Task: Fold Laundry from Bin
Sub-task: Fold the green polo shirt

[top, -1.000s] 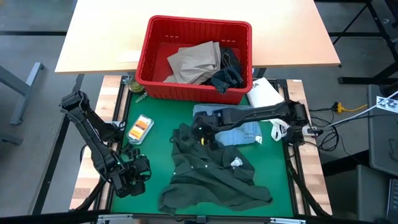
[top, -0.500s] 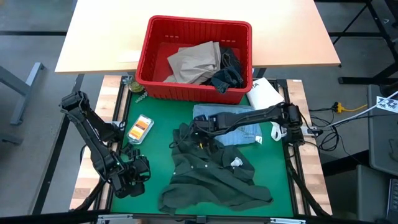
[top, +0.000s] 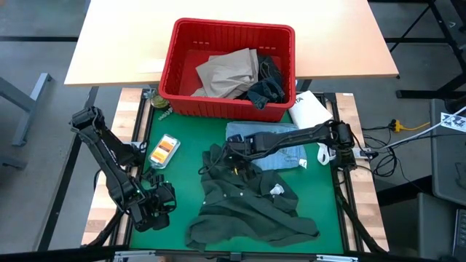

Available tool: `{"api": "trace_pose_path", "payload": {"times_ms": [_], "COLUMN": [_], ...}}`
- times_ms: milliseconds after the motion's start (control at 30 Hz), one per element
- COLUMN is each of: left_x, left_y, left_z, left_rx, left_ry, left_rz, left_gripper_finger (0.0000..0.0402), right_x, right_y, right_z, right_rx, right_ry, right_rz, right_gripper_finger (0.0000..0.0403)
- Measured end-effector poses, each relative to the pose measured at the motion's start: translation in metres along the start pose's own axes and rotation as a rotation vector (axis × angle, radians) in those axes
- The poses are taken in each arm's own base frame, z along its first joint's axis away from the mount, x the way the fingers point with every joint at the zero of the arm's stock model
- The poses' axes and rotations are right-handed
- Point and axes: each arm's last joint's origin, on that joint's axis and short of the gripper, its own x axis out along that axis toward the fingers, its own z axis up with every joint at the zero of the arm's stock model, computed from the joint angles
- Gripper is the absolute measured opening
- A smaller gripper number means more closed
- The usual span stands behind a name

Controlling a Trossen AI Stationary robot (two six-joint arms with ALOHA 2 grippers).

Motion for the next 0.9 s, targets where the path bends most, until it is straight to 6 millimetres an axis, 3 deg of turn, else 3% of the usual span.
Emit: {"api": "trace_pose_path", "payload": {"times_ms": [100,300,600,900], "left_x": [0.0,0.0,0.006,0.017], "left_y": [0.0,0.001,0.008,0.02], "left_z": [0.0,0.003,0.016,0.041], "left_rx": [0.001,0.029,0.042,0.105], "left_ry": [-0.007,-0.085,-0.147,-0.159], "left_rz": [0.003,0.036,0.095,0.155], "left_gripper_finger": [0.0144,0.0144,0.0144,0.0144], "right_x": [0.0,-0.024,-0.095,-0.154], "right_y": [0.0,0.011,0.054,0.093], "right_z": [0.0,0.006,0.026,0.033], "right_rx": [-0.001,-0.039,-0.154,-0.15], "right_ry": [0.005,0.081,0.221,0.191], "right_rz": [0.002,0.064,-0.026,-0.171], "right_gripper_finger": [0.0006,0.0005,0.0003,0.0003]}}
